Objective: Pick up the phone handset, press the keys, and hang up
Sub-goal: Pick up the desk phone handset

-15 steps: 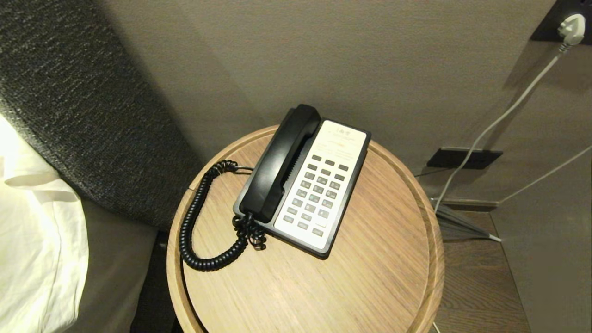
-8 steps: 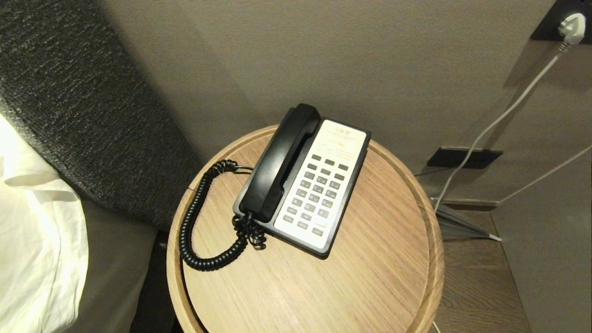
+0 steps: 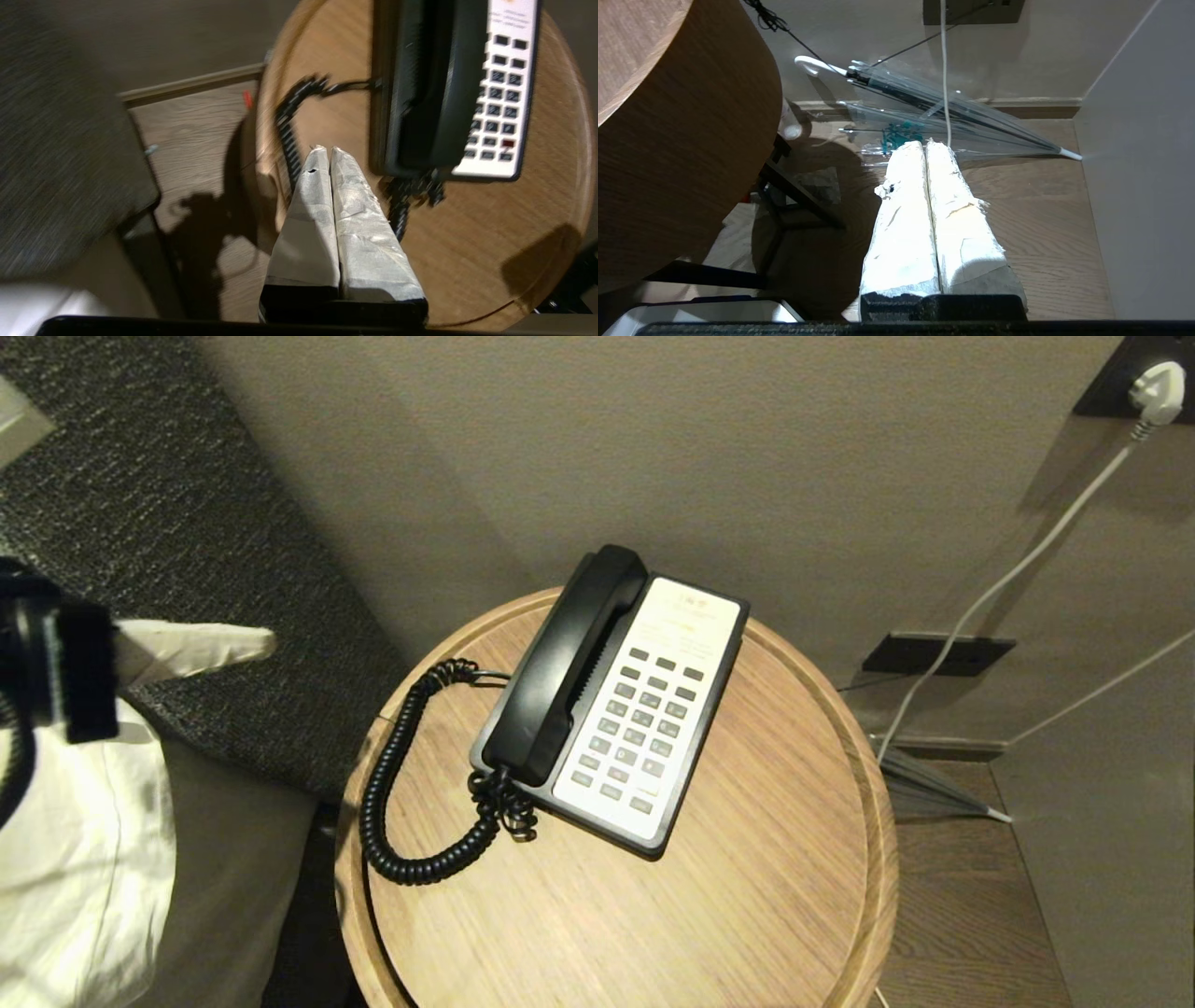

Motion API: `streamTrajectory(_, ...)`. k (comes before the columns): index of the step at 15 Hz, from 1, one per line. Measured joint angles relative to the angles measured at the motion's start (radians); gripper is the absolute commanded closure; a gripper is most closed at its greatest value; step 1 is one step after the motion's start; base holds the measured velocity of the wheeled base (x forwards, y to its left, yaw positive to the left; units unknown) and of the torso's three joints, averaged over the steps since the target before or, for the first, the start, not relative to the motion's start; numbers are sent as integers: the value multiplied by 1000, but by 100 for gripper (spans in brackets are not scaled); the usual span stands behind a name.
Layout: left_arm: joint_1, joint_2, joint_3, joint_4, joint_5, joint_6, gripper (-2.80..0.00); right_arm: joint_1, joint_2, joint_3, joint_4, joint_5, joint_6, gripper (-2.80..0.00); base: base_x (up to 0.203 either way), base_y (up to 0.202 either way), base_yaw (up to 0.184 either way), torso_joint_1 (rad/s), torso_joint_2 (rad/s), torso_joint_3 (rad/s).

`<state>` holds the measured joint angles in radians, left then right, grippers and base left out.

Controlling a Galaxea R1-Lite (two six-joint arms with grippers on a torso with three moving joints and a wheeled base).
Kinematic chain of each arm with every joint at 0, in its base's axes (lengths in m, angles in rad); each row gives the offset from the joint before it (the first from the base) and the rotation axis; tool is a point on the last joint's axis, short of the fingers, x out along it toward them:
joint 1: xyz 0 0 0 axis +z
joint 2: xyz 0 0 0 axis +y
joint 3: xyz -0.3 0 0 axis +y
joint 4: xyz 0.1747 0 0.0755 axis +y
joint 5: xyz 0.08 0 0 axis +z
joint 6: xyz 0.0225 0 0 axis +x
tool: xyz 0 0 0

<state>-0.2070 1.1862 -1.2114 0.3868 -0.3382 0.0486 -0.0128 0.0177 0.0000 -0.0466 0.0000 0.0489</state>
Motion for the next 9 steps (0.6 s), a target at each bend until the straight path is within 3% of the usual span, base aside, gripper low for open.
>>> streamTrajectory(5, -299, 212, -205, 103, 178, 2, 0, 0, 0, 0, 0, 0, 0, 0, 0, 0, 0, 0, 0, 0)
streamTrajectory(8, -412, 295, -323, 134, 299, 6, 0, 0, 0, 0, 0, 0, 0, 0, 0, 0, 0, 0, 0, 0)
streamTrajectory(9, -438, 317, -356, 159, 331, 6, -200, 0, 0, 0, 0, 0, 0, 0, 0, 0, 0, 0, 0, 0)
